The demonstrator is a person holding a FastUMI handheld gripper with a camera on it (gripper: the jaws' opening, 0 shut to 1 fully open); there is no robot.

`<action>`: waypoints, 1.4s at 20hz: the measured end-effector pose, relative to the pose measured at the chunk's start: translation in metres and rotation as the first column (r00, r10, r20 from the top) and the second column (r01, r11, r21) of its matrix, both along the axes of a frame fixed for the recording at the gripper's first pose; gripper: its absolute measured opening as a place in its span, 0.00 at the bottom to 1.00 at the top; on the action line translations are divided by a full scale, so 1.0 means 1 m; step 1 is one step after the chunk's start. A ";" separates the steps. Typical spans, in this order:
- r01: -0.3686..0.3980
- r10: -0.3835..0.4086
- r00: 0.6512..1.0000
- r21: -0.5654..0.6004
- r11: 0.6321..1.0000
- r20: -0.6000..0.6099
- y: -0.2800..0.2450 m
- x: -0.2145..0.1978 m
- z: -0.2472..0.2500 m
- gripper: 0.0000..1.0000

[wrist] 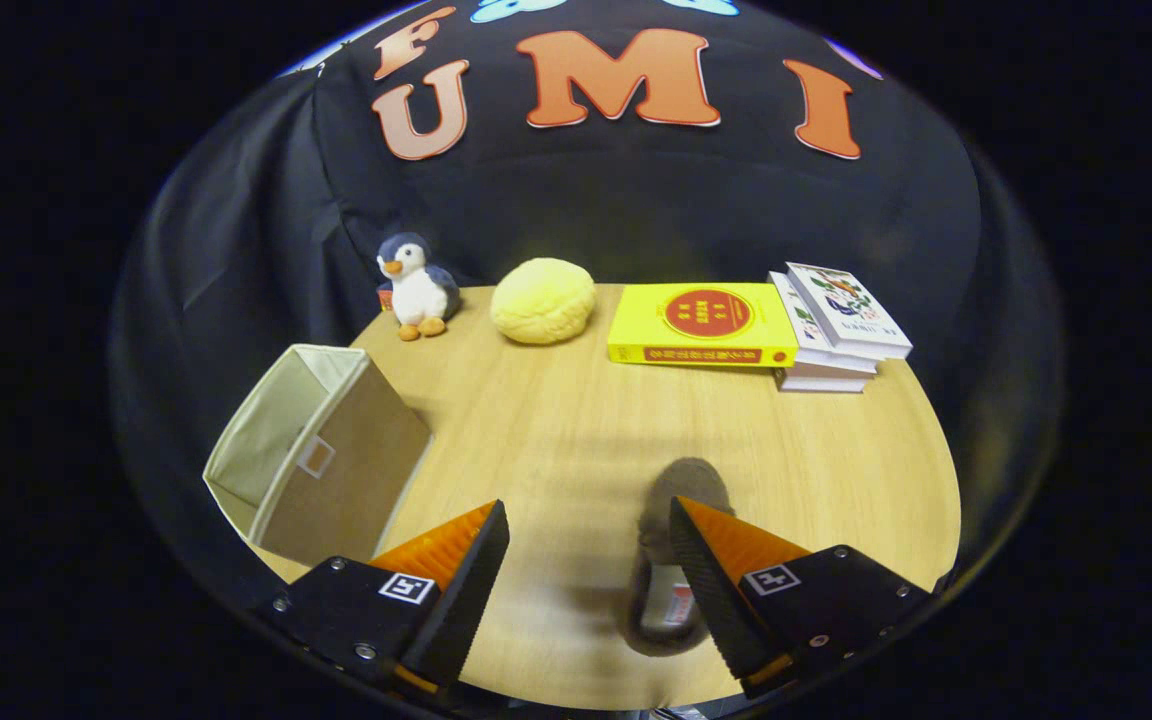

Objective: Open the storage box then place both shoes into the box .Put the left shoe in first, then the right shoe, with the right side of both shoes facing outward in a uniform manner.

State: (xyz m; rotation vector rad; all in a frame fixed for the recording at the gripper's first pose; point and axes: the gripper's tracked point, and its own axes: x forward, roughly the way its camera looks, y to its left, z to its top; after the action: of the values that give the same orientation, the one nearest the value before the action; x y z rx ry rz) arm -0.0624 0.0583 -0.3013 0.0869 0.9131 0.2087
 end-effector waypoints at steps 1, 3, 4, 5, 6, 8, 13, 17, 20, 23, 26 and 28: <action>0.004 -0.004 1.000 -0.013 1.000 -0.011 -0.011 -0.007 -0.008 0.96; 0.010 -0.011 0.999 -0.030 0.999 -0.034 -0.031 -0.017 -0.025 0.96; 0.013 -0.014 0.999 -0.037 0.999 -0.049 -0.039 -0.022 -0.034 0.95; 0.017 -0.020 0.998 -0.044 0.999 -0.061 -0.047 -0.025 -0.043 0.94; 0.017 -0.021 0.997 -0.050 0.999 -0.077 -0.053 -0.027 -0.052 0.93; 0.009 -0.015 0.995 -0.058 0.998 -0.096 -0.061 -0.029 -0.069 0.91; -0.044 0.031 0.993 -0.115 0.992 -0.113 -0.075 -0.019 -0.109 0.77; -0.049 0.038 0.994 -0.122 0.991 -0.098 -0.078 -0.001 -0.126 0.57; -0.031 0.021 0.995 -0.109 0.994 -0.095 -0.076 0.006 -0.133 0.42; -0.003 -0.011 0.993 -0.117 0.993 -0.120 -0.076 0.004 -0.142 0.27; 0.046 -0.057 0.991 -0.087 0.995 -0.125 -0.071 0.005 -0.136 0.08; 0.078 -0.086 0.986 -0.060 0.995 -0.140 -0.063 0.003 -0.124 0.05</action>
State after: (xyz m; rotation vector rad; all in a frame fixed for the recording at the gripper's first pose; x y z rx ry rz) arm -0.0598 -0.0045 -0.4251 0.0896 1.0548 0.1019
